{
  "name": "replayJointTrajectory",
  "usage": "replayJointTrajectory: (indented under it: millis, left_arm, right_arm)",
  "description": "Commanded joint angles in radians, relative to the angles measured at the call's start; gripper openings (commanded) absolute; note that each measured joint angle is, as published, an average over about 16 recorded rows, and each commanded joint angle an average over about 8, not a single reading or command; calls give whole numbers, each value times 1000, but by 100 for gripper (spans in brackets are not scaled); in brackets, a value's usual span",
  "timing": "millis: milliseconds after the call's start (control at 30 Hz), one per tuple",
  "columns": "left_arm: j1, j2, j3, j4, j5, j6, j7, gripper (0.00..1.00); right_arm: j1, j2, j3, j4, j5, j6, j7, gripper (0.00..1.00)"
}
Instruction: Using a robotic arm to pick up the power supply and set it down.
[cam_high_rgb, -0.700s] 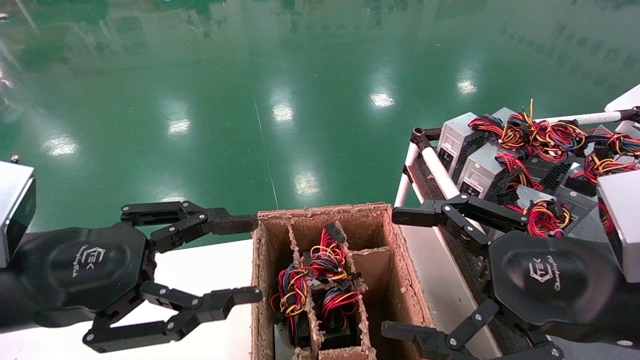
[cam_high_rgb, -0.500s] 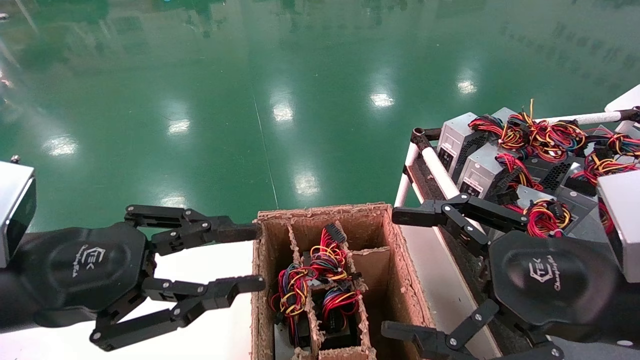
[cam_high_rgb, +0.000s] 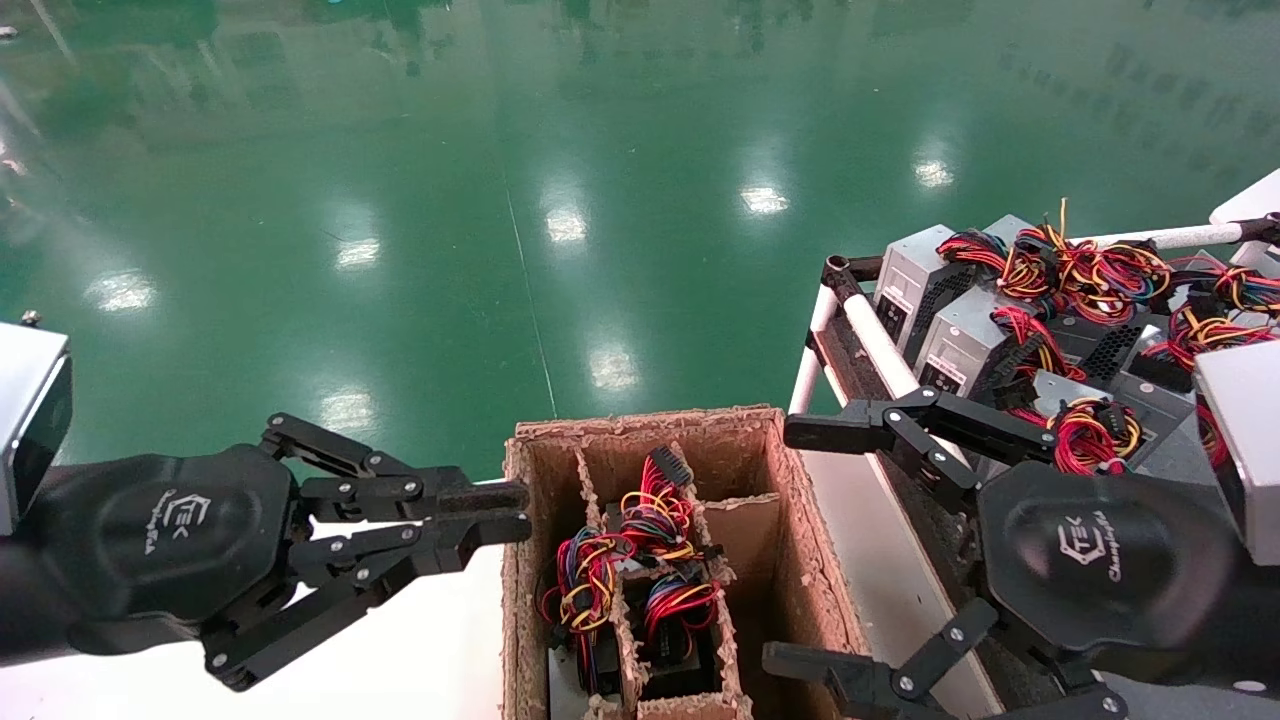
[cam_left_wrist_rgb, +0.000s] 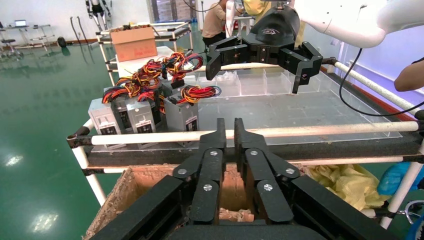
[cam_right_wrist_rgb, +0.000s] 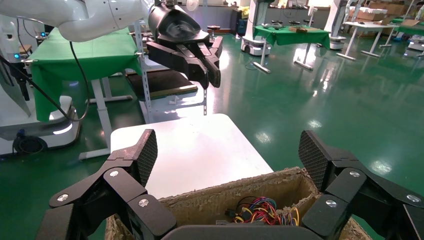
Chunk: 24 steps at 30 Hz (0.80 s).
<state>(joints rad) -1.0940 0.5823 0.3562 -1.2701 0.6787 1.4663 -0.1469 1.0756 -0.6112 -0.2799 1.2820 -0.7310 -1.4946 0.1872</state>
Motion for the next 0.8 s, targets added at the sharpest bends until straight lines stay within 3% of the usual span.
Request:
replayJointTrajectory:
  millis: [33,100,133,367,400,800]
  left_arm:
    - [0,0,0,0,0,0,0,0]
    - [0,0,0,0,0,0,0,0]
    - [0,0,0,0,0,0,0,5]
    - [0,0,0,0,0,0,0,92]
    - [0,0,0,0,0,0,0,100]
    - [0,0,0,0,0,0,0,100]
  right_arm:
    - [0,0,0,0,0,0,0,100]
    - [0,0,0,0,0,0,0,100]
    - [0,0,0,0,0,0,0,100]
    - [0,0,0,0,0,0,0,100]
    - [0,0,0,0,0,0,0,100]
    - [0,0,-1,-3,-3,4,1,100]
